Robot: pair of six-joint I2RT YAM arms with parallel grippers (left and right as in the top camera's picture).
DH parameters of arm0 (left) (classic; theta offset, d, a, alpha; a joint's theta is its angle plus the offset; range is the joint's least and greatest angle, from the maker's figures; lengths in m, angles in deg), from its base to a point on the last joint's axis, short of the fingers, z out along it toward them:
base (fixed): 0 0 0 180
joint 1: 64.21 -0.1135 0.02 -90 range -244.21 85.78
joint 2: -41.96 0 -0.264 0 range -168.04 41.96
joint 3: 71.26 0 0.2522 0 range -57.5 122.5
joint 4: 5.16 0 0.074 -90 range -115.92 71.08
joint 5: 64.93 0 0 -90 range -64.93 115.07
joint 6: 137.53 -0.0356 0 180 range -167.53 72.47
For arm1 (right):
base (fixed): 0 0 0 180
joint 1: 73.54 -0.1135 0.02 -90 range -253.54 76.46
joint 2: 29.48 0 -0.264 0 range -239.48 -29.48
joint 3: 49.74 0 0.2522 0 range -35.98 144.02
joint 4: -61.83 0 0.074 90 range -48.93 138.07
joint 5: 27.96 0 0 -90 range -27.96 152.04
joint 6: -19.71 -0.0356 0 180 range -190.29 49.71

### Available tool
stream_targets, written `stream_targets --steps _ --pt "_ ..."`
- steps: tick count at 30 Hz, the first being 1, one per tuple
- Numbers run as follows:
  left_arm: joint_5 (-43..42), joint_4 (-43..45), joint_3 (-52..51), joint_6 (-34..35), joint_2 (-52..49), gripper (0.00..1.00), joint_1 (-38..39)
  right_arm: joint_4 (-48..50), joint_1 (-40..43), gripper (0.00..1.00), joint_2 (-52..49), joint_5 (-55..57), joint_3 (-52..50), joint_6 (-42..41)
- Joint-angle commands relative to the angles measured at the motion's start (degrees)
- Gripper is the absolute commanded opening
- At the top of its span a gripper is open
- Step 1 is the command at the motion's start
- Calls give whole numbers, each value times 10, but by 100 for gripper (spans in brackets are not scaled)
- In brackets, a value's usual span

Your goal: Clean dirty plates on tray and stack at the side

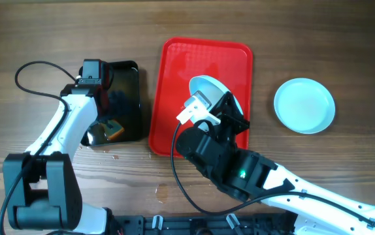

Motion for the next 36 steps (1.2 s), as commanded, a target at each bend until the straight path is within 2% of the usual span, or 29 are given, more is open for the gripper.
stream_targets --steps 1,36 --pt "-3 2 1 0 -2 100 -4 11 -3 4 5 26 5 13" --pt "-3 2 1 0 -2 100 -4 16 -2 4 5 40 5 11"
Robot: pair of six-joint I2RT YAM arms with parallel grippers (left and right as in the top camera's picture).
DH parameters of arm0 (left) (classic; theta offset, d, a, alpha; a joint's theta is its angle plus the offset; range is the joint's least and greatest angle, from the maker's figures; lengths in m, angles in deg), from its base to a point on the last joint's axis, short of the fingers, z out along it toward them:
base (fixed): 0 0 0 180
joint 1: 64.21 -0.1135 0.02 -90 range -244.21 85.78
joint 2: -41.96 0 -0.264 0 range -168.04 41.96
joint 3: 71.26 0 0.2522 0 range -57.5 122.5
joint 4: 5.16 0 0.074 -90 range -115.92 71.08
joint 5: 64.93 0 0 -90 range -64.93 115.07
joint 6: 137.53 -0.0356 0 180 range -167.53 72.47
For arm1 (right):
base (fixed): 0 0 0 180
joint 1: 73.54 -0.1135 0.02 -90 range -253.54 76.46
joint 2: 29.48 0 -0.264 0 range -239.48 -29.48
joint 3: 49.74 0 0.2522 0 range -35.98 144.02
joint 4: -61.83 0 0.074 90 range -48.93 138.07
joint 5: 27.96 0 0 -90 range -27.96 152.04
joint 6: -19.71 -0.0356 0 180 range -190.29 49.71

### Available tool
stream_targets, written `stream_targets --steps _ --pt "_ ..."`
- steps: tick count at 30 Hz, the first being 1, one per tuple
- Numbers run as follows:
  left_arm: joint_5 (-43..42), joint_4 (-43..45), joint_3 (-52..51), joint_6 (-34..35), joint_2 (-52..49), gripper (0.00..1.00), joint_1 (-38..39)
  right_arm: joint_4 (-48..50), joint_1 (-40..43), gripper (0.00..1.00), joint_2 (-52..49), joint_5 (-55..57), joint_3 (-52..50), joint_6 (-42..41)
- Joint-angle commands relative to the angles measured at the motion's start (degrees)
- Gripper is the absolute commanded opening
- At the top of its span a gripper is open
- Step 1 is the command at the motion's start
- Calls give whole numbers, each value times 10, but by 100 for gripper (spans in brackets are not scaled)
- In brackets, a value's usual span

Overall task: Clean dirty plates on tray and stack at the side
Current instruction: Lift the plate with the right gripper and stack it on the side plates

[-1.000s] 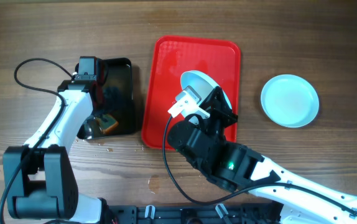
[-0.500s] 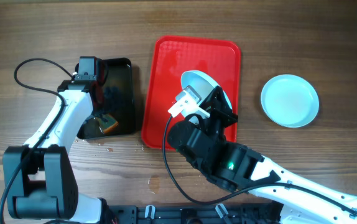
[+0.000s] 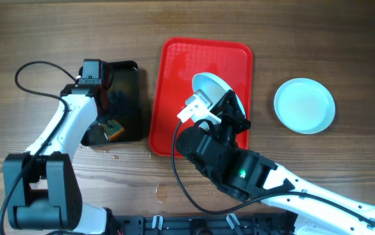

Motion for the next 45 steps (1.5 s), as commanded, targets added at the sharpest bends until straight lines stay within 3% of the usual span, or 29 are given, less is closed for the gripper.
stream_targets --steps 1,21,24,27,29,33,39,45 --pt "-3 2 1 0 -2 100 -4 3 -2 4 5 19 5 1" --pt "-3 2 1 0 -2 100 -4 3 -2 4 5 18 5 -17" --pt "-3 2 1 0 -2 100 -4 -4 -2 4 5 7 4 -56" --pt "-3 2 1 0 -2 100 -4 -55 13 4 5 -61 3 -158" --pt "-3 2 1 0 -2 100 -4 -118 49 4 5 -170 3 -279" --pt "-3 2 1 0 -2 100 -4 -177 165 4 14 -353 9 -403" --pt "-3 2 1 0 -2 100 -4 -187 402 4 73 -677 22 -435" --pt "-3 2 1 0 -2 100 -4 -232 617 4 81 -775 21 -447"
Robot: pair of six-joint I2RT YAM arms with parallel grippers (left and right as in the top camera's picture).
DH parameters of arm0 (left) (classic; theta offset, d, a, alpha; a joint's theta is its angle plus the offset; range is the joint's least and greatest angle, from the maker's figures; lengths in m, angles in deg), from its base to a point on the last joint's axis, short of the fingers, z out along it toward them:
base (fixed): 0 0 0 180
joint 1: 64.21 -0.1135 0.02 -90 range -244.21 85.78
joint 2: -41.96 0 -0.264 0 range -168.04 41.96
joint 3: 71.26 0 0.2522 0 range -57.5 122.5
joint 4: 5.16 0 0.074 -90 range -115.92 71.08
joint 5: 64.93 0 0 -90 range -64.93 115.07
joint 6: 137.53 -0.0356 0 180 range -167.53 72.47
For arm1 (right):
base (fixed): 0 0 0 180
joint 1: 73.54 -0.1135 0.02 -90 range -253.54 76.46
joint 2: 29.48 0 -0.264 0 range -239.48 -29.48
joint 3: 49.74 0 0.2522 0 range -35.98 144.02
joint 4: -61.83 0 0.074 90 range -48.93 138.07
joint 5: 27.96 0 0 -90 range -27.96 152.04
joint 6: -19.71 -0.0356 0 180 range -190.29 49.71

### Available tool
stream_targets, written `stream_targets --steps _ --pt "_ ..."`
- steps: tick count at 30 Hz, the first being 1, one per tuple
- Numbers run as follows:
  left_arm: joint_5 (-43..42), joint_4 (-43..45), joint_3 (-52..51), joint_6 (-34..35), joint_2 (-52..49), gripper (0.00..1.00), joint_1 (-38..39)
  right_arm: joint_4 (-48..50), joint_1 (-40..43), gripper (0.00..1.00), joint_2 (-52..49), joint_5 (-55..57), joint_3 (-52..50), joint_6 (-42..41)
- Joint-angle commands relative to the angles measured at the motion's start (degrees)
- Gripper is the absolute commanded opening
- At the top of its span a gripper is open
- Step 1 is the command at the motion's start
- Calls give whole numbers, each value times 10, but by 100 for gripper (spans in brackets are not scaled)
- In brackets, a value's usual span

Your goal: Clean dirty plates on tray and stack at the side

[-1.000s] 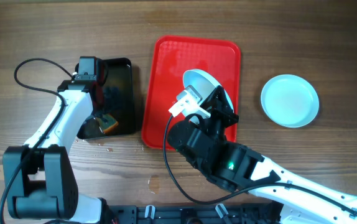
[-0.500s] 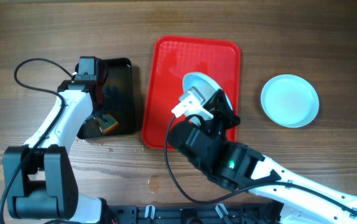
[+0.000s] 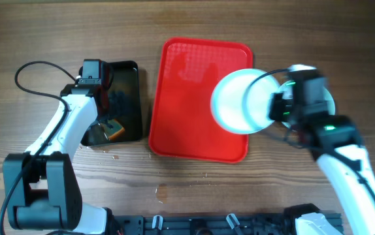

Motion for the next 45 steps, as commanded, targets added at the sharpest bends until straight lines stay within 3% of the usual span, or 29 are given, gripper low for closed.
stream_targets --steps 1,8,15,18,21,24,27,31,33,34,35,43,45 --pt "-2 1 1 0 -2 100 -4 -22 125 4 -2 -124 13 -27" --pt "-2 1 1 0 -2 100 -4 -9 303 4 -61 -124 -4 -29" --pt "-2 1 1 0 -2 100 -4 35 375 5 -172 -128 -18 -28" --pt "-2 1 1 0 -2 100 -4 37 374 31 -207 -164 -18 -21" --pt "-2 1 1 0 -2 100 -4 28 374 43 -196 -223 -17 -8" --pt "-2 1 1 0 -2 100 -4 26 373 45 -150 -340 -16 47" --pt "-2 1 1 0 -2 100 -4 -5 367 40 -64 -460 -16 109" --pt "-2 1 1 0 -2 100 -4 -83 324 41 65 -499 -16 154" --pt "-2 1 1 0 -2 100 -4 -108 294 49 128 -499 -16 157" --pt "-2 1 1 0 -2 100 -4 -118 281 61 157 -499 -16 155" --pt "-2 1 1 0 -2 100 -4 -127 269 100 187 -499 -16 147" --pt "-2 1 1 0 -2 100 -4 -145 252 100 336 -499 -16 10" --pt "-2 1 1 0 -2 100 -4 -146 252 100 348 -485 -16 10"
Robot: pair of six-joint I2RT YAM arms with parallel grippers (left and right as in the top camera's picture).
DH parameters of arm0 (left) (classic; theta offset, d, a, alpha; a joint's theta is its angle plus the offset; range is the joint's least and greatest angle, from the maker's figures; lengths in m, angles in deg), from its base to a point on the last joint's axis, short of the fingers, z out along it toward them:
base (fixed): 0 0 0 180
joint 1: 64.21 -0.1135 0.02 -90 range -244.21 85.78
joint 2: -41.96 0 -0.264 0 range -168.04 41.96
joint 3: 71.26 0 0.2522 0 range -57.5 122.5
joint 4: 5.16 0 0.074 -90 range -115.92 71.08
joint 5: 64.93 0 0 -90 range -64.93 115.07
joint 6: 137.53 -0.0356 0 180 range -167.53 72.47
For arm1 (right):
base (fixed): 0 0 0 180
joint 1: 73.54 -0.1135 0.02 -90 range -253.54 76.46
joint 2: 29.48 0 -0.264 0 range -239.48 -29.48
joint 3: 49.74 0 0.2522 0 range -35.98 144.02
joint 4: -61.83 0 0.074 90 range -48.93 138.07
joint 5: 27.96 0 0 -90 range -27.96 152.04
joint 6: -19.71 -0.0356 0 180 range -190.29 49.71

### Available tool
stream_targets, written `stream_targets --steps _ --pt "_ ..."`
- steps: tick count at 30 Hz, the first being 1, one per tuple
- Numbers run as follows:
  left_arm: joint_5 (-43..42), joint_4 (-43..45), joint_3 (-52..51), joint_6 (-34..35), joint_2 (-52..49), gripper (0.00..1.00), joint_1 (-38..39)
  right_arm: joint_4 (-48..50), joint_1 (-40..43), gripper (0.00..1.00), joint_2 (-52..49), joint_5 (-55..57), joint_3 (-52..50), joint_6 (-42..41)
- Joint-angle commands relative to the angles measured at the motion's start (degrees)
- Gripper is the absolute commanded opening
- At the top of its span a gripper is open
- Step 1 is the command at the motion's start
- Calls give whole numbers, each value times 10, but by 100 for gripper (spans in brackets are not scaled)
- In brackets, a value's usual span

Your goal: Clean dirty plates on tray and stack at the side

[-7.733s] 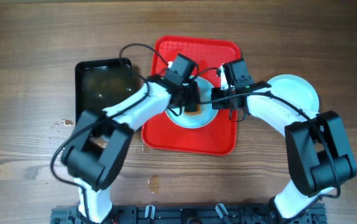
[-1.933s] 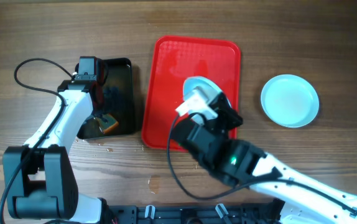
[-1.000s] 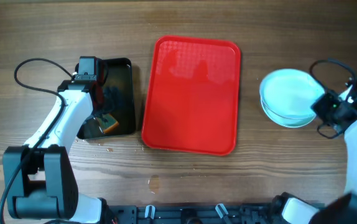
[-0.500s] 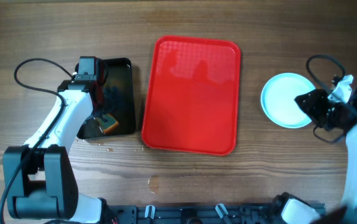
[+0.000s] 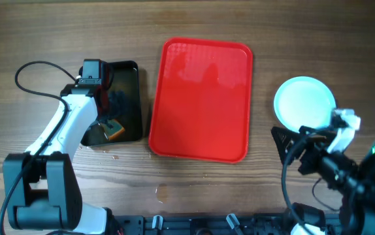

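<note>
The red tray (image 5: 200, 98) lies bare in the middle of the table. To its right, off the tray, a pale blue-white plate (image 5: 304, 104) lies flat on the wood; whether another plate is under it cannot be told. My right gripper (image 5: 283, 139) is just below and left of that plate, apart from it and holding nothing. My left gripper (image 5: 101, 130) reaches down into the black tray (image 5: 127, 91) at the left. An orange and green sponge (image 5: 114, 130) sits at its fingertips; the grip on it is hidden.
The right arm's body and cable (image 5: 344, 170) fill the lower right corner. A black cable loops at the far left (image 5: 27, 75). A few small specks lie on the wood in front of the red tray (image 5: 161, 190).
The right gripper held a plate over the tray's right edge; now the plate lies at the right side and the gripper has let go and drawn back toward the lower right. The left arm is unchanged.
First the right arm stood over the red tray with a tilted plate in its gripper, and stayed so. Then the plate was held at the tray's right edge, close to the plate lying at the side. Now the tray is bare. The left arm stayed at the black tray throughout.
</note>
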Motion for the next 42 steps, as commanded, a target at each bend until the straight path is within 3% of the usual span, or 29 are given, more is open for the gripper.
stream_targets --steps 1,5,14,24,27,32,38,42 --pt "-2 1 1 0 -2 100 -4 -2 -3 100 23 9 -1 -41" --pt "-2 1 1 0 -2 100 -4 -2 -28 100 23 -16 -1 48" --pt "-2 1 1 0 -2 100 -4 61 -121 100 97 -6 -37 355" --pt "-2 1 1 0 -2 100 -4 209 -121 100 271 14 -272 529" --pt "-2 1 1 0 -2 100 -4 247 -121 100 307 23 -329 495" --pt "-2 1 1 0 -2 100 -4 319 -121 100 326 109 -402 309" --pt "-2 1 1 0 -2 100 -4 524 -121 100 326 198 -471 307" --pt "-2 1 1 0 -2 100 -4 563 -121 100 326 250 -506 249"
